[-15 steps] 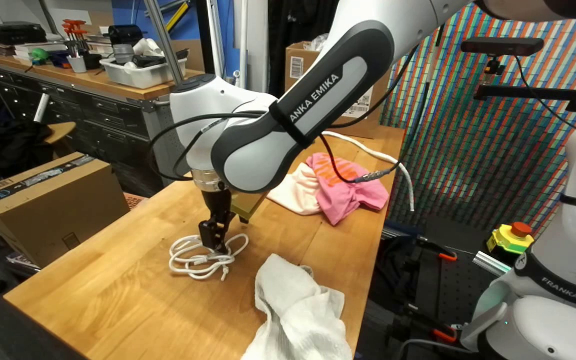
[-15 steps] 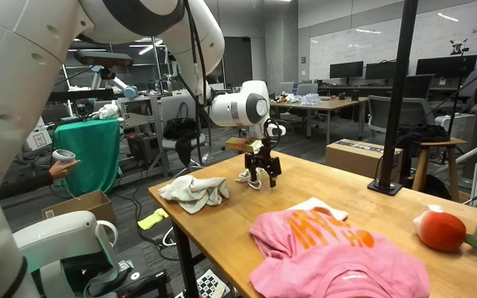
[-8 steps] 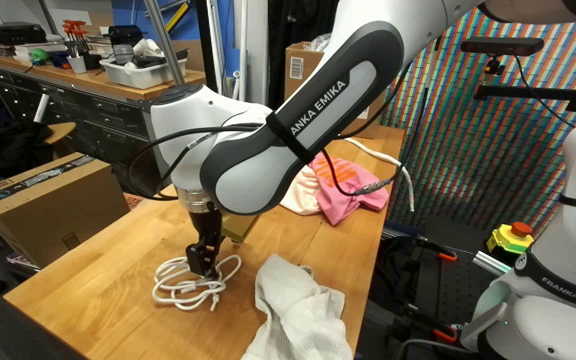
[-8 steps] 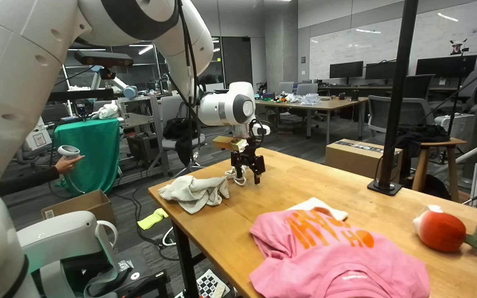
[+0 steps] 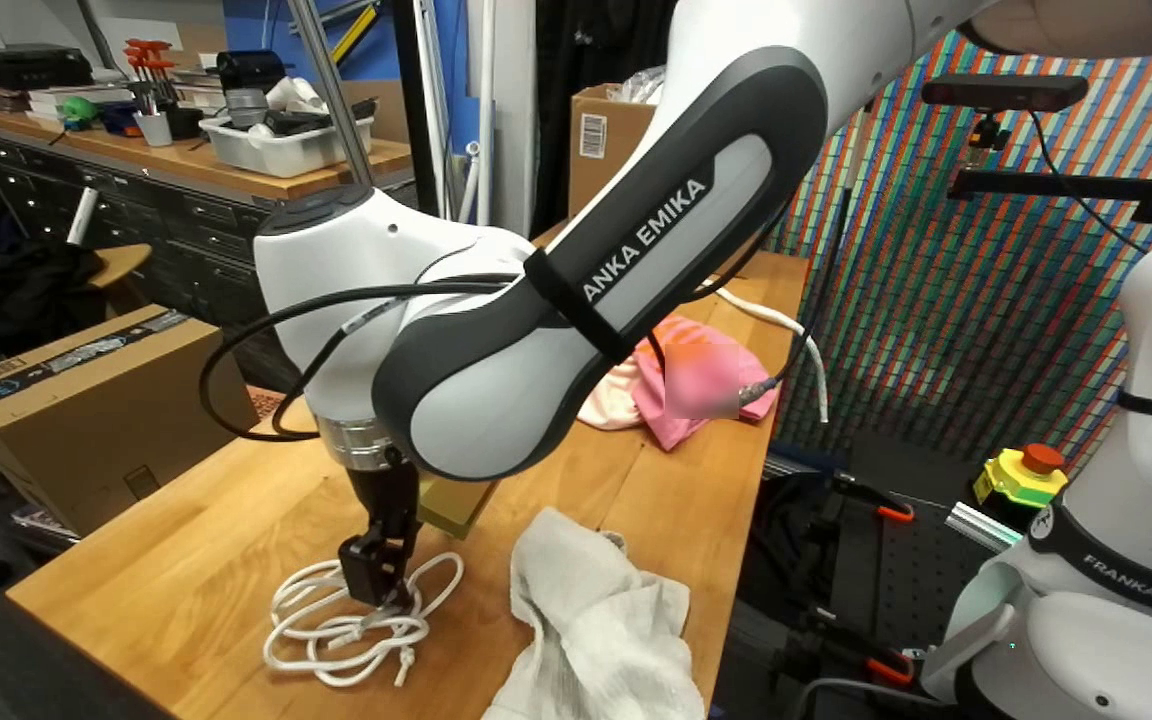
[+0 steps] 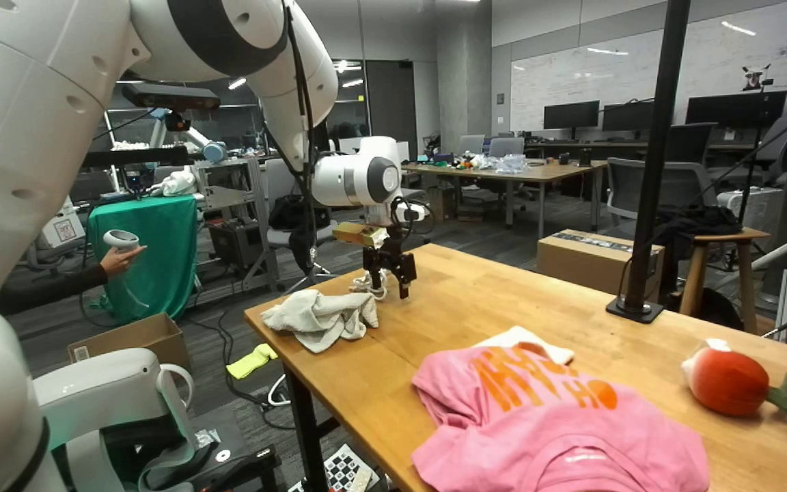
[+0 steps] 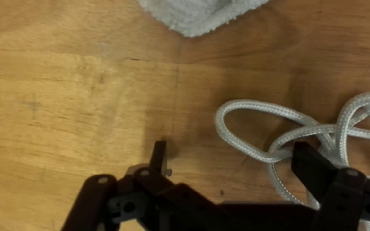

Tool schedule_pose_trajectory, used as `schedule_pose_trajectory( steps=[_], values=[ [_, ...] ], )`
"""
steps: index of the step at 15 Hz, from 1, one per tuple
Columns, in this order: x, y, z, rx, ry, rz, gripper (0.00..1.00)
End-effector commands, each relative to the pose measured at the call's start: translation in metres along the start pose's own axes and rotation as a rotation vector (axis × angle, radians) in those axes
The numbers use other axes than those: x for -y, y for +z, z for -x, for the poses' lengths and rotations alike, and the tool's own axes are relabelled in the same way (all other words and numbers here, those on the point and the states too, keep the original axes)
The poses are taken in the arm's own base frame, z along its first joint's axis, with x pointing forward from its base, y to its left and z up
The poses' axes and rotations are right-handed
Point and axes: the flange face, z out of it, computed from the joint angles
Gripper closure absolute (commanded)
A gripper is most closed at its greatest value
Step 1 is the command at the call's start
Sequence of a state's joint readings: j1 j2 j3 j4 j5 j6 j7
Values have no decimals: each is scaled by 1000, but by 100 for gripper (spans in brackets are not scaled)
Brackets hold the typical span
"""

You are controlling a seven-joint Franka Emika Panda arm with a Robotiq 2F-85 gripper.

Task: Put all the items on the table separately

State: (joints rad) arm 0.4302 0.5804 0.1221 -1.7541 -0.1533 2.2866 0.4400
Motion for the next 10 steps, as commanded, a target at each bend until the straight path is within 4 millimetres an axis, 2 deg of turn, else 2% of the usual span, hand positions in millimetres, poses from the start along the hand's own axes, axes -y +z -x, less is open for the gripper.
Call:
schedule_pose_trajectory(
  steps=[1,4,6,10],
  values=[
    [24,-6,-4,-12,10,-29,0],
    [31,-10,-4,-24,-3,-17,0],
    [27,-20,-7,-34,2,-11,0],
    [7,-54,-20,-74,31,-15,0]
  ],
)
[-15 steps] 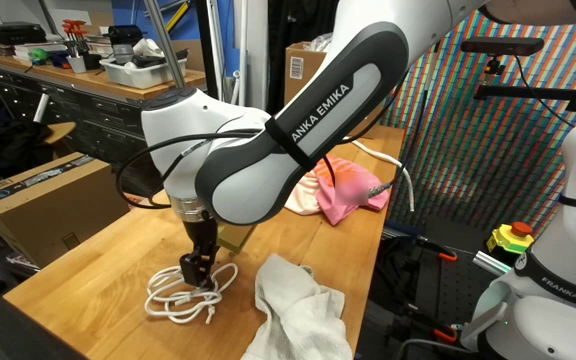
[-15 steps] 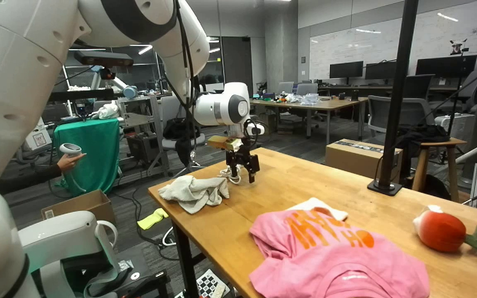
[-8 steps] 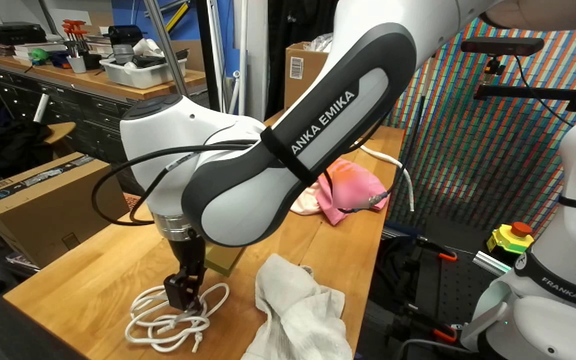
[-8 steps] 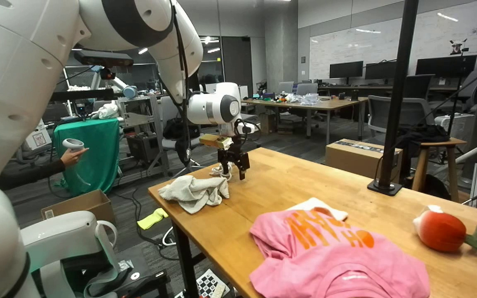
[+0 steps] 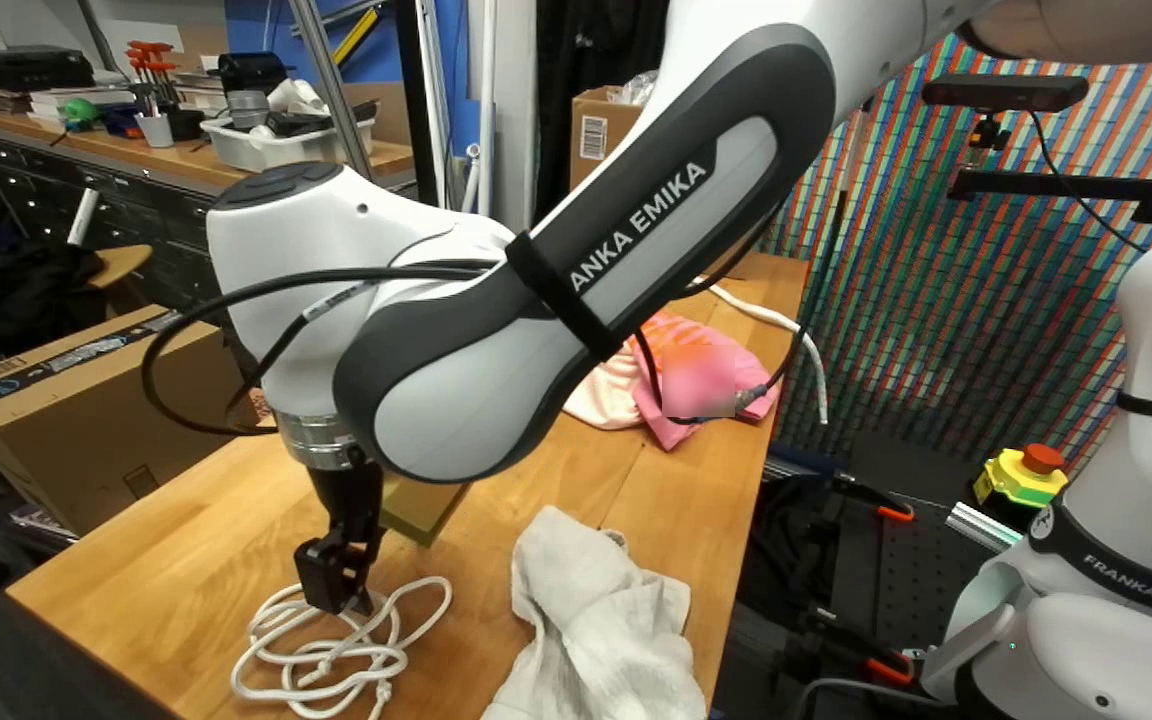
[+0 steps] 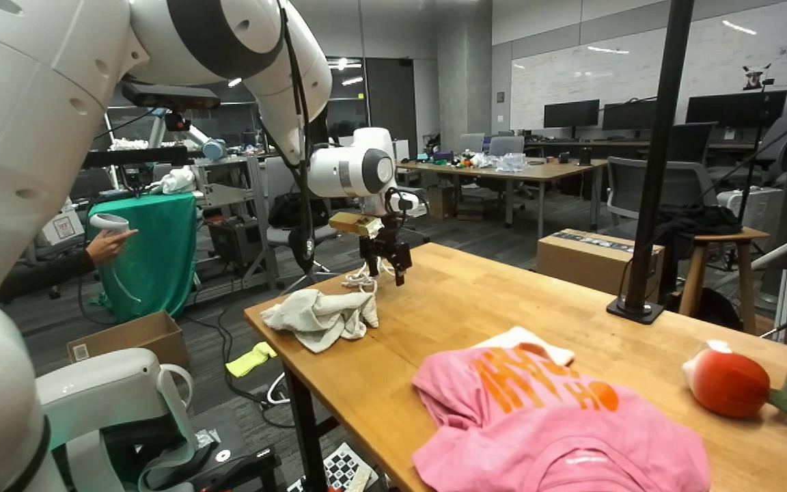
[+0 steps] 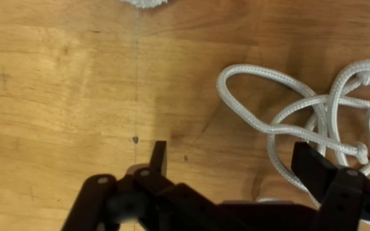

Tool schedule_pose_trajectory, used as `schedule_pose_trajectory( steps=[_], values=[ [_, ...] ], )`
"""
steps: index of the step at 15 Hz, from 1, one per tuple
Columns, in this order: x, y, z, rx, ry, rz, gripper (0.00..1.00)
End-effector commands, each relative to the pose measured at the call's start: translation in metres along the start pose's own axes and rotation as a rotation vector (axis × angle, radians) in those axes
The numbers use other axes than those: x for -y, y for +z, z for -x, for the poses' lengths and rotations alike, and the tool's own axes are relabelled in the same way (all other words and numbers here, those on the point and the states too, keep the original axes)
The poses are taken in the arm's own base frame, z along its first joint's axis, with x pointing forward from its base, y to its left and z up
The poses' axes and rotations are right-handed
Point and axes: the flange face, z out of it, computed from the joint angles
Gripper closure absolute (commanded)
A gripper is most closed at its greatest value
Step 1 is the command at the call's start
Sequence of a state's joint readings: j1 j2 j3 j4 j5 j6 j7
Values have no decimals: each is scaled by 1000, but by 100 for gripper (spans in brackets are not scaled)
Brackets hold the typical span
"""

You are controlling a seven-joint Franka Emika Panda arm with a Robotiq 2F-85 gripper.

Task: Put all the items on the table separately

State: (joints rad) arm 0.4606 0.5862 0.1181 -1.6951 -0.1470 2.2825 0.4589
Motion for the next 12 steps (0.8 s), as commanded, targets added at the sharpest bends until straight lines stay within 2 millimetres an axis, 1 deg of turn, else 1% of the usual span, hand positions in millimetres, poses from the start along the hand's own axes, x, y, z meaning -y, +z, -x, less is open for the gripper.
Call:
schedule_pose_trajectory(
  steps=[1,2,4,6,7,8,10,12],
  values=[
    [-19,-41,-17,-41,40,6,0],
    [-29,-51,-20,-45,51,7,0],
    [-54,-65,-28,-54,87,32,0],
    [-92,-77,-34,-46,139,65,0],
    [-116,-80,-35,-38,170,84,0],
    [-134,-84,-36,-31,197,93,0],
    [-178,-84,-37,-29,256,125,0],
    [-216,-83,-37,-29,306,147,0]
  ],
)
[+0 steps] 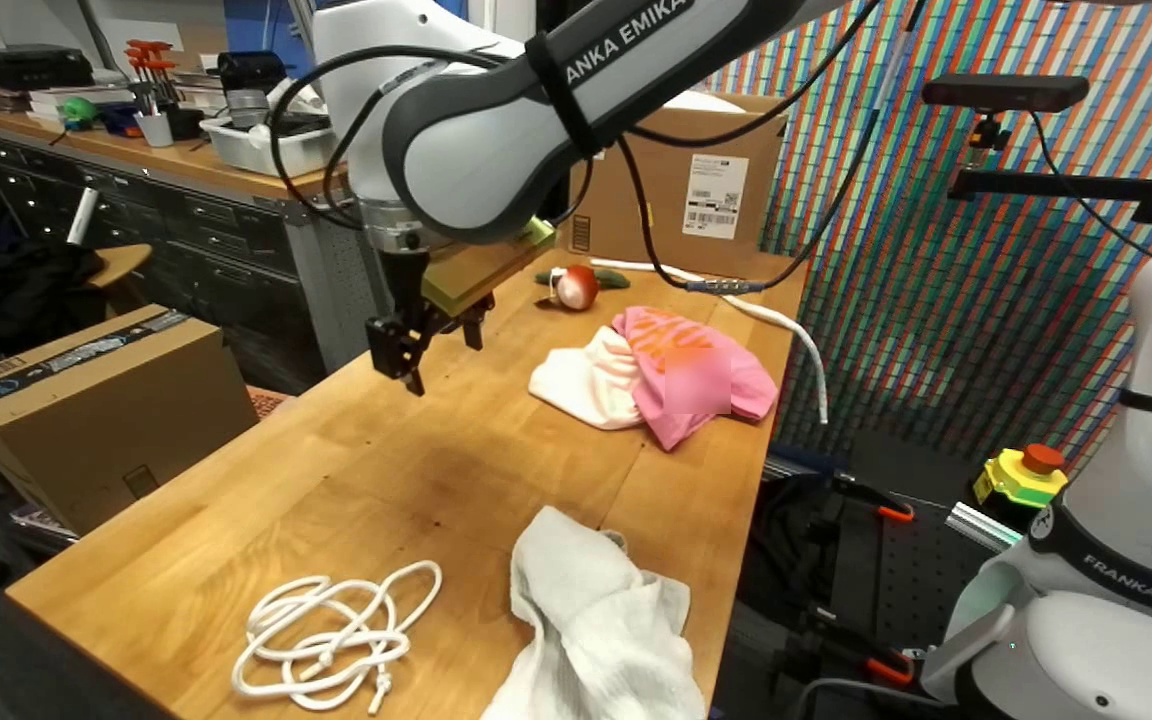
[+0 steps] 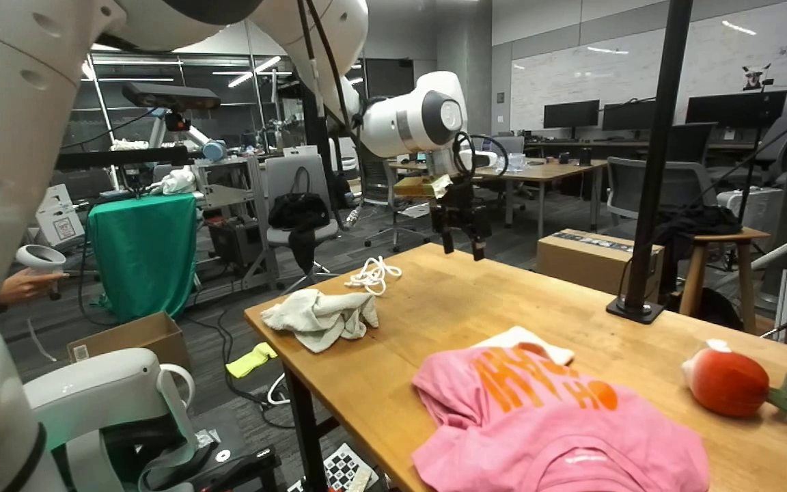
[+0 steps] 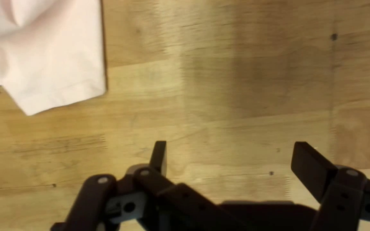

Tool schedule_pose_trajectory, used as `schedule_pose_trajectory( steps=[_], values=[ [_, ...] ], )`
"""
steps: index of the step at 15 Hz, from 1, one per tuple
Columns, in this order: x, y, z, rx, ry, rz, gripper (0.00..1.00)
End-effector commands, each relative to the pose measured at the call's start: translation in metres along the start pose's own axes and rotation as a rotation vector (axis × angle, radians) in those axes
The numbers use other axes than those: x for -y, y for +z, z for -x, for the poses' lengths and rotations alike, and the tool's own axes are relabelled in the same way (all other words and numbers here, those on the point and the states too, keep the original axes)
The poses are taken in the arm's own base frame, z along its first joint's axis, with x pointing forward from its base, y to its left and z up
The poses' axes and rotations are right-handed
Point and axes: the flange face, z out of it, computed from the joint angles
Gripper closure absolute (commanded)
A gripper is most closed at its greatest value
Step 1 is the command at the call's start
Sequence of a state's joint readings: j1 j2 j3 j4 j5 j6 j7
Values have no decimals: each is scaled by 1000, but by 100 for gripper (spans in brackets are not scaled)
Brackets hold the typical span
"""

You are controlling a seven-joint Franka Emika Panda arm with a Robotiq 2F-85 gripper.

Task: Put all the items on the table separately

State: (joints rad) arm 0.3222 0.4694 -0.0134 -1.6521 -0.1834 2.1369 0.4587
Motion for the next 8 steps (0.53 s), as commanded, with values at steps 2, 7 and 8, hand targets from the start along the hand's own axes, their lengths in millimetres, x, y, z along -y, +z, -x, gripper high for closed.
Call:
schedule_pose_trajectory(
  steps=[2,7,8],
  values=[
    [-70,7,-9,7,108,53,0],
    [-113,31,-1,44,223,117,0],
    [-118,37,4,68,242,127,0]
  ],
)
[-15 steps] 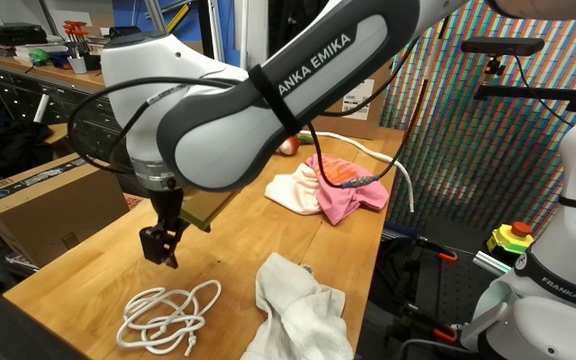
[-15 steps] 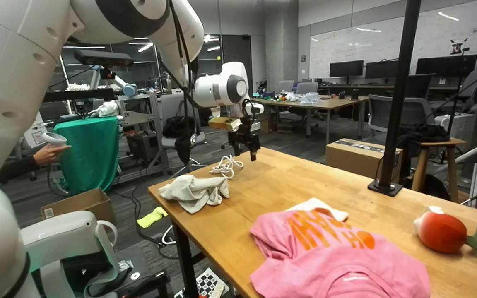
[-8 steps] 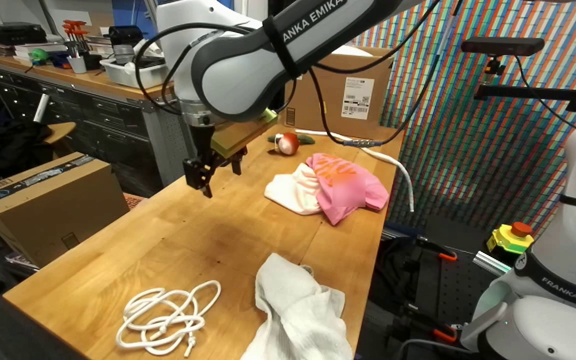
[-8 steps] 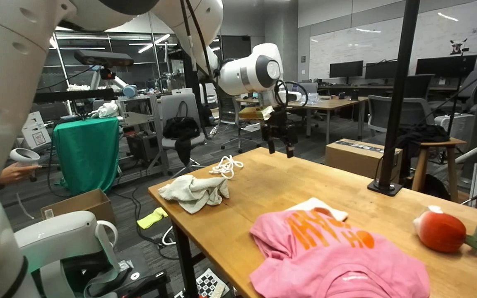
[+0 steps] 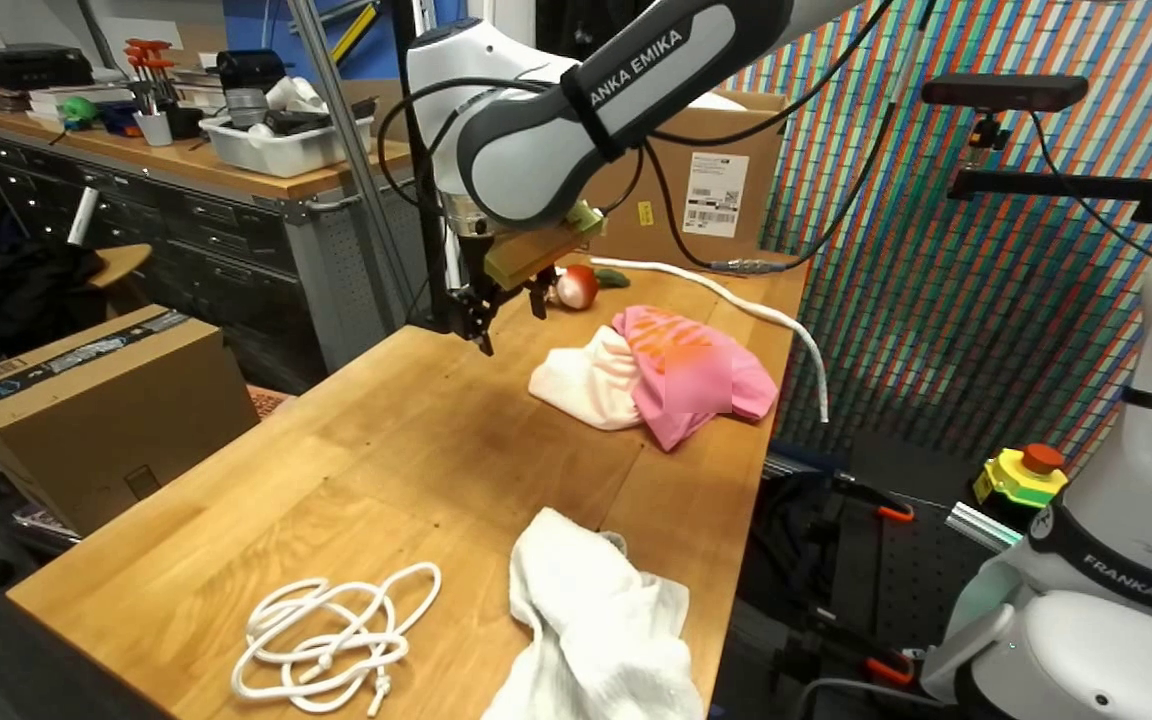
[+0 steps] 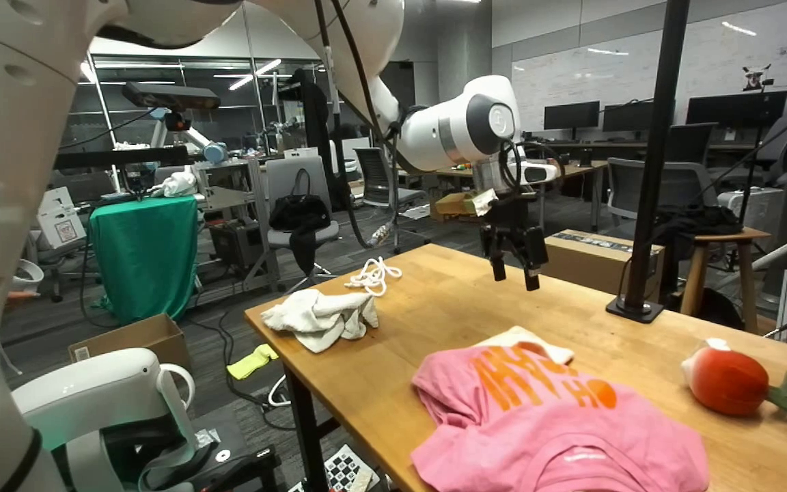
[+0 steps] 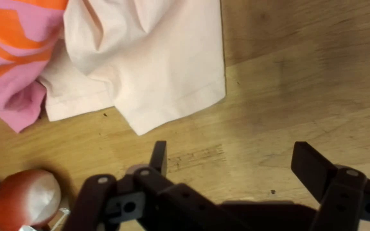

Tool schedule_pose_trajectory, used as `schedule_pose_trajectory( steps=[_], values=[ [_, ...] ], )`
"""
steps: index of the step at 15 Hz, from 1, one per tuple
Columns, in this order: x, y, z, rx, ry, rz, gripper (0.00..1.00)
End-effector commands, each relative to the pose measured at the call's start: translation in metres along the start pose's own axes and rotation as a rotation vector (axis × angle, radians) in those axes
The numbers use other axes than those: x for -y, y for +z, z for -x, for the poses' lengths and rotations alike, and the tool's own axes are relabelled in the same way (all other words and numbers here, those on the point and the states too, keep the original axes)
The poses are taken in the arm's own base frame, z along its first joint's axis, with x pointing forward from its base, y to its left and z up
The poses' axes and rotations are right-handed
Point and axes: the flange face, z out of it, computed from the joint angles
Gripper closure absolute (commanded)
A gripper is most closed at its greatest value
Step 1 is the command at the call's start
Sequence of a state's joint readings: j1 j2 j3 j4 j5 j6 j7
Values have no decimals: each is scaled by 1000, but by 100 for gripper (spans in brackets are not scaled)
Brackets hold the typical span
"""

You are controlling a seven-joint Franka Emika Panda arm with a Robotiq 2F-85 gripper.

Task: Put all the items on the table separately

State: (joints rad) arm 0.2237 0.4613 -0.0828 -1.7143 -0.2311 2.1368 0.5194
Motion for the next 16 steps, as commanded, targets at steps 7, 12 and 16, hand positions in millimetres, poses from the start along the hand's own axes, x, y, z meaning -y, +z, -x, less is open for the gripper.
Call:
schedule_pose_trajectory(
  steps=[7,12,16],
  values=[
    [-40,31,44,120,140,98,0],
    [-56,47,51,130,172,126,0],
    [-61,61,49,117,145,98,0]
  ],
)
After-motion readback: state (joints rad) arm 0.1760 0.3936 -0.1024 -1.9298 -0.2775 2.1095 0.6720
